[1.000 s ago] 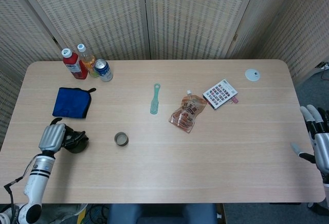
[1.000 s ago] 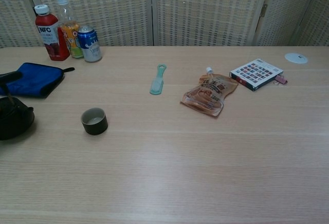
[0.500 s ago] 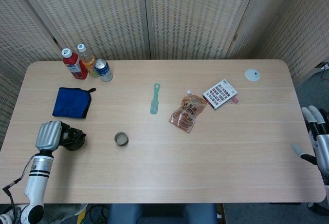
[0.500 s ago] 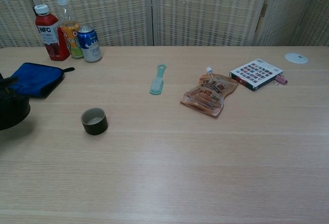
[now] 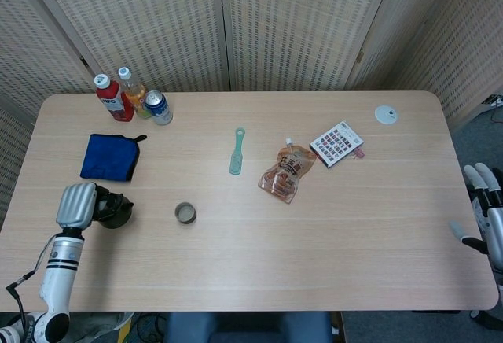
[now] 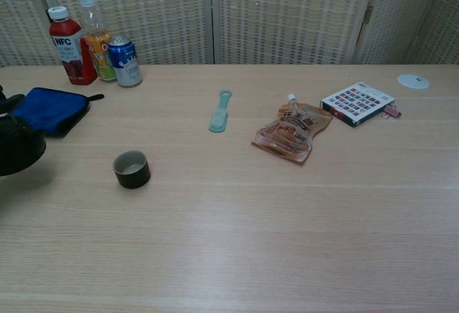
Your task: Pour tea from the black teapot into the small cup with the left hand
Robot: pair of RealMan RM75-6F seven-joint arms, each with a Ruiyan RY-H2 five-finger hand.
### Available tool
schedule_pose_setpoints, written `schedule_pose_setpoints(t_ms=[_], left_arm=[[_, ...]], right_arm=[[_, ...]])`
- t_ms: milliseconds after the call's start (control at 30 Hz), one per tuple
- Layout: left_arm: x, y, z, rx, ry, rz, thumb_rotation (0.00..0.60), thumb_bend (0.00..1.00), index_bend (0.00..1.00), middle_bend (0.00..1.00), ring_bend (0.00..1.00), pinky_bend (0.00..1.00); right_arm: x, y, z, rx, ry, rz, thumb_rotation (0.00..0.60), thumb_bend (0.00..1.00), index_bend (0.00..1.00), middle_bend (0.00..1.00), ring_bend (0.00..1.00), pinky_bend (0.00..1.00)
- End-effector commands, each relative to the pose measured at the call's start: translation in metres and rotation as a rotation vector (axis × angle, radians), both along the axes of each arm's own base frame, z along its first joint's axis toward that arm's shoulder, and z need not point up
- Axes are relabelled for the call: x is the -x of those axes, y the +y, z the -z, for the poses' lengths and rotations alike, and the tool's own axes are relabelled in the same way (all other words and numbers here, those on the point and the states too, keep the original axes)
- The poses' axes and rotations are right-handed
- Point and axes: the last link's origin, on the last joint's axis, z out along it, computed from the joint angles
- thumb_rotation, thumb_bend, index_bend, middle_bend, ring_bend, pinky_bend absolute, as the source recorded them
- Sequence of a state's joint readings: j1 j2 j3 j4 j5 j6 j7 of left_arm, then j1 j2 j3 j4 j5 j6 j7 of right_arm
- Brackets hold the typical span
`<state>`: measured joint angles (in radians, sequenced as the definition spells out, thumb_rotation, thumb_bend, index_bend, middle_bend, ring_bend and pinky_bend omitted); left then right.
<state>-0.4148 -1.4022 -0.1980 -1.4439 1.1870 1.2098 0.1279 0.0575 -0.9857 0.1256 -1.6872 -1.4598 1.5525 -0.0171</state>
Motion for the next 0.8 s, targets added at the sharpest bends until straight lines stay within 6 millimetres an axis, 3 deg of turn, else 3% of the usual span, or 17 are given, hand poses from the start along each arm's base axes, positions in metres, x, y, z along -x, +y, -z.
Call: schedule_pose_setpoints(t_ms=[33,300,667,800], left_arm=[[-0.003,0.000,0.000,0.004,0.007,0.011,0.352,0.40,1.00,1.00,1.00,0.57],[-0.012,0.000,0.001,0.026,0.022,0.053,0.366,0.43,1.00,1.00,1.00,0.57],[-0.024,0.002,0.003,0.054,0.034,0.107,0.386,0.43,1.00,1.00,1.00,0.57],[-0.036,0.005,0.008,0.073,0.042,0.160,0.400,0.43,1.00,1.00,1.00,0.57]], right_arm=[[-0.002,-0.001,-0.005,0.020,0.008,-0.008,0.600,0.16,0.11,0.07,0.00,0.06],[-0.011,-0.005,-0.015,0.055,0.018,-0.031,0.600,0.16,0.11,0.07,0.00,0.06],[-0.008,-0.001,-0.010,0.029,0.015,-0.009,0.600,0.16,0.11,0.07,0.00,0.06],[-0.007,0.001,-0.007,0.018,0.012,-0.002,0.600,0.16,0.11,0.07,0.00,0.06]])
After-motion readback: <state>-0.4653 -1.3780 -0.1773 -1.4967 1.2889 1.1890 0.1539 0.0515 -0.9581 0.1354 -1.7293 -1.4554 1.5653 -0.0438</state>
